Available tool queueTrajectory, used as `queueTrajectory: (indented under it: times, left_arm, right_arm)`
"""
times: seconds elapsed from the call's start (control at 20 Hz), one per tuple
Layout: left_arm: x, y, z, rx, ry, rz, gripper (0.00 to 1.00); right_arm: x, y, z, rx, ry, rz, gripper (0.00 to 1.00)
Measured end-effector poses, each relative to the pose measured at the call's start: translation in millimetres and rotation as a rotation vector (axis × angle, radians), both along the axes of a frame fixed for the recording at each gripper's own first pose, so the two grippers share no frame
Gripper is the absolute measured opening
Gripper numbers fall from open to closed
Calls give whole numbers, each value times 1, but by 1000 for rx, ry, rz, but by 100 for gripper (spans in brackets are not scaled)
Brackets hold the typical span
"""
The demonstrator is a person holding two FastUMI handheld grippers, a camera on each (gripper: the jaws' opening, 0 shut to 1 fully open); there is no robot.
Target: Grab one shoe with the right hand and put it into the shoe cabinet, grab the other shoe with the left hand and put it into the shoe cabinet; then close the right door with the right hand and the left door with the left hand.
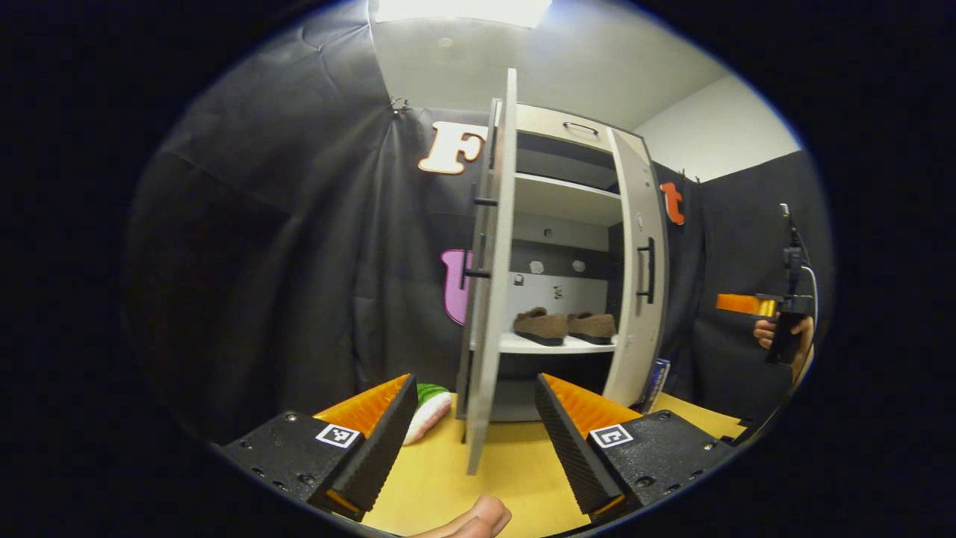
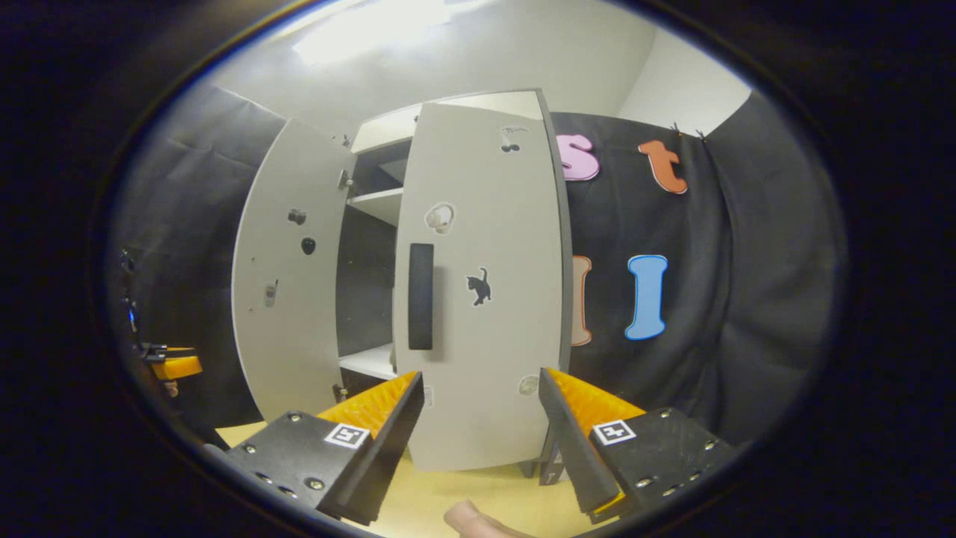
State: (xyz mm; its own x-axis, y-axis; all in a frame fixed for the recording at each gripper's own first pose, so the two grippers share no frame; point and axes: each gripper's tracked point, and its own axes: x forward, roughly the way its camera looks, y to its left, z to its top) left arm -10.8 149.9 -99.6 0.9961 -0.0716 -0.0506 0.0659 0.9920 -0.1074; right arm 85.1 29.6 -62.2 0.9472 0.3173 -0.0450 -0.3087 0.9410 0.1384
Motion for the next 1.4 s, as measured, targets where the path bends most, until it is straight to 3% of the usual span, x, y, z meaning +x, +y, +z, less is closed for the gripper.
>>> queueTrajectory:
  times: [0.3, 0.5, 0.8, 1.0, 1.05, 1.2, 1.25, 1.3, 1.4]
  left_arm:
    - [44, 69, 19, 14, 11, 98, 96]
    - [83, 112, 33, -5, 20, 139, 93]
    - [134, 137, 64, -41, 17, 125, 96]
    - [152, 119, 76, 16, 21, 115, 92]
    - [154, 106, 77, 15, 35, 92, 99]
    - [154, 56, 86, -24, 65, -23, 92]
    - [150, 50, 89, -2, 75, -14, 95]
    - [153, 51, 91, 34, 71, 5, 88]
    - [151, 45, 95, 107, 75, 43, 89]
  right_arm:
    - [-52, 11, -3, 20, -23, -26, 93]
    - [-80, 1, -9, -29, -44, -117, 93]
    - [-110, -1, -30, -52, -33, -170, 91]
    - [-115, 8, -50, -59, 10, -160, 93]
    - [-117, 9, -52, -52, 14, -153, 91]
    - [-120, 4, -53, -24, 21, -159, 93]
    - [-120, 3, -51, -12, 20, -163, 93]
    - [-121, 1, -49, 1, 17, -165, 93]
    - [-124, -1, -43, 30, 5, -163, 93]
